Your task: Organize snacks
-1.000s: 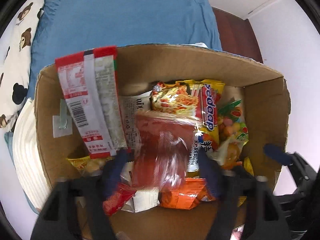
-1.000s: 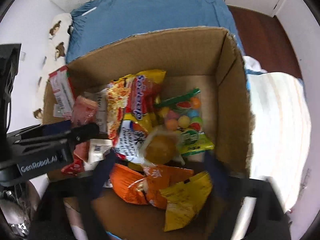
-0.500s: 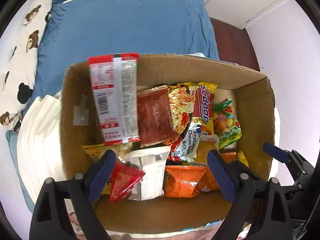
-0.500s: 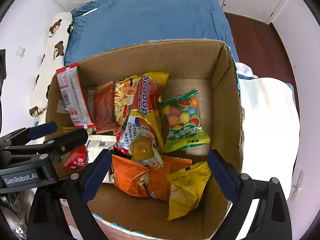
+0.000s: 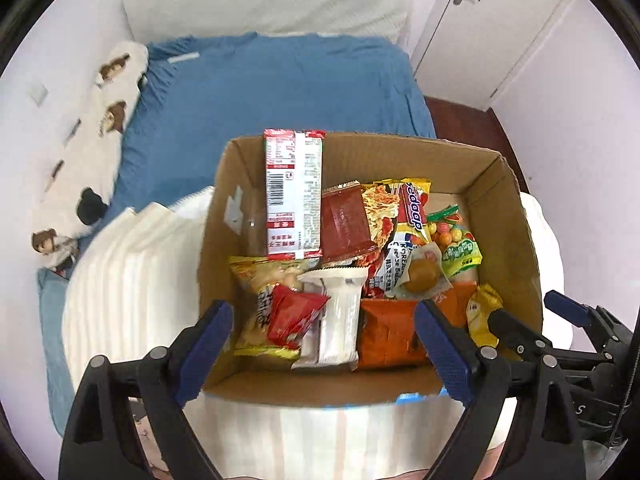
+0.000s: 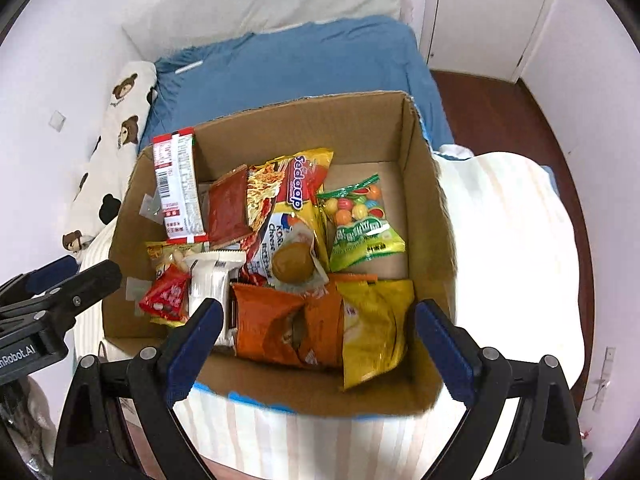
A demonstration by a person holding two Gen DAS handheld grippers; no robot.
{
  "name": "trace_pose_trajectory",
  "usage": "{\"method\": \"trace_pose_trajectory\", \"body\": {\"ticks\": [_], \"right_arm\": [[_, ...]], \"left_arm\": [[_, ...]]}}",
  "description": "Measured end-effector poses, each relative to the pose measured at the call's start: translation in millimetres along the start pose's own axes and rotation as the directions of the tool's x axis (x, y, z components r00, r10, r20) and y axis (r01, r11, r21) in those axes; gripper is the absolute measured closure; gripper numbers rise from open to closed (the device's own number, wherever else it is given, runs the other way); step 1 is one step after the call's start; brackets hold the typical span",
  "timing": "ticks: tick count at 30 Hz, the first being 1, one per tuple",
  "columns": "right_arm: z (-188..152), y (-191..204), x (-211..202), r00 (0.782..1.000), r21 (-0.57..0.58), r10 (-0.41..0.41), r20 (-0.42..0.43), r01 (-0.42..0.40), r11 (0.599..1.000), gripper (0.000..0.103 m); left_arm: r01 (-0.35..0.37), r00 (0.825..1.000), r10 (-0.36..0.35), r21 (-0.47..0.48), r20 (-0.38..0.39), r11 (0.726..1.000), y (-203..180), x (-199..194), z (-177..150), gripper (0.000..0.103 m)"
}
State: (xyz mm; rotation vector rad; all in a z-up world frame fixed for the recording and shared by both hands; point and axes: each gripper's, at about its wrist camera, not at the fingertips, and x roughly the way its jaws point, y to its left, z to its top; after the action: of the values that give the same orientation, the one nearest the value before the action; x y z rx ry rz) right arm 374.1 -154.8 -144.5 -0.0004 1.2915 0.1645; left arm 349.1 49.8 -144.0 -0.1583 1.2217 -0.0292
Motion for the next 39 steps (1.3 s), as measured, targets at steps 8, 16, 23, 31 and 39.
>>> {"method": "trace_pose_trajectory", "body": {"ticks": [8,16,23,31,39], "right_arm": [[-51.0,1.6,-51.7,0.988,-0.002,-0.011,0.156,0.012,1.000,0.004],[-113.4,4.0,-109.8,0.956,-0.028,-0.019,0.294,0.029,0.999,0.004],[-171.0,4.2,-161.1,0.924,-0.047,-0.002,0.383,0.022,0.999,0.004],[-234.6,12.6,-206.1,0.894,-0.074,0.013,0.448,0.022,0.997,0.004],[-270.1,17.2,-239.4,0.868,-0.078,0.011,0.497,0.032,0.996,0.001]], "left_arm": [[-0.037,0.985,0.037,0.000,0.169,0.999,-6.4,-54.0,-45.4,0.010],[-0.056,0.956,0.054,-0.002,0.287,0.998,-12.1,-100.5,-104.8,0.010],[-0.089,0.925,0.090,-0.021,0.370,0.996,-13.5,-139.1,-165.3,0.010],[-0.121,0.902,0.124,-0.032,0.414,0.992,-11.4,-173.6,-217.3,0.010],[-0.125,0.883,0.125,-0.031,0.452,0.992,-11.4,-204.3,-248.7,0.010]]}}
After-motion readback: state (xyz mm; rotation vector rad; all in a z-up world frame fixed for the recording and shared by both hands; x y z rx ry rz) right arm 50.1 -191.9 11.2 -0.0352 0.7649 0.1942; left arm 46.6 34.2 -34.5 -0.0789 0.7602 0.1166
